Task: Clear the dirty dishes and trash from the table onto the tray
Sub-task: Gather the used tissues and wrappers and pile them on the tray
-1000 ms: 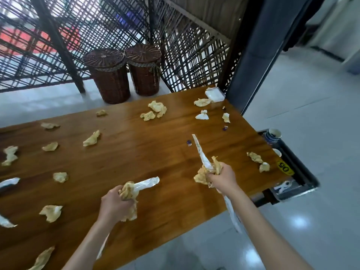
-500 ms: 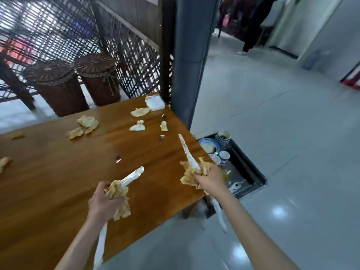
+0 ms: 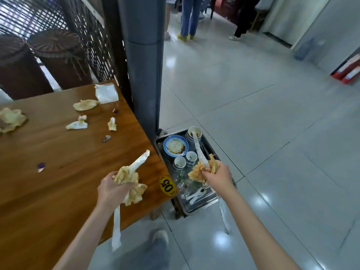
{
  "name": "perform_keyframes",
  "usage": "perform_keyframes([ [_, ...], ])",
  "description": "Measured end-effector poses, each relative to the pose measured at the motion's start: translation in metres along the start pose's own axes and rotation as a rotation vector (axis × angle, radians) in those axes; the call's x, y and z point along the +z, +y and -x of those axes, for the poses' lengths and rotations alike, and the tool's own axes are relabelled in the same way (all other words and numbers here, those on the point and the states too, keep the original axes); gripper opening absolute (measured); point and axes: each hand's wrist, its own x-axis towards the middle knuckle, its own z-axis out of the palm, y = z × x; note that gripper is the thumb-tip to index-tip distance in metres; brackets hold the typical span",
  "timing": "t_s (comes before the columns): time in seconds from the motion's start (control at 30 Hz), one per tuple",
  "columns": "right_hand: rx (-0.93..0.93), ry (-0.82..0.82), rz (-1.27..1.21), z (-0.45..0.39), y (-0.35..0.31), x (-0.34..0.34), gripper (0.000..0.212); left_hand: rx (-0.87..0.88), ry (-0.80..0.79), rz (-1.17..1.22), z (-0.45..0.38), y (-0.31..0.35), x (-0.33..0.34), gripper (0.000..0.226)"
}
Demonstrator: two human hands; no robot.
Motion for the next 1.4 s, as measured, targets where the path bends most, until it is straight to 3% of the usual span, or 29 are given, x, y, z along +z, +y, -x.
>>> perform_keyframes([
  [0.2, 0.082, 0.009, -0.008, -0.071, 0.02, -0.03, 0.006, -0.008, -0.02, -0.011, -0.03, 0.047, 0.062, 0.06],
  [0.3, 0.108, -0.01, -0.033, -0.101, 0.025, -0.04, 0.016, 0.016, -0.041, -0.029, -0.041, 0.074, 0.089, 0.06],
  [0.67, 0.155, -0.091, -0.028, -0.204, 0.065, -0.046, 0.02, 0.069, -0.031, 0.059, -0.05, 0.125, 0.201, 0.048],
  [1.0, 0.125, -0.259, 0.069, -0.31, 0.164, -0.02, 0.008, -0.152, 0.129, 0.203, -0.095, 0.078, 0.307, 0.043],
  [1.4, 0.108, -0.249, 0.118, -0.358, 0.232, 0.057, 0.007, -0.188, 0.171, 0.168, -0.138, 0.011, 0.364, 0.046],
])
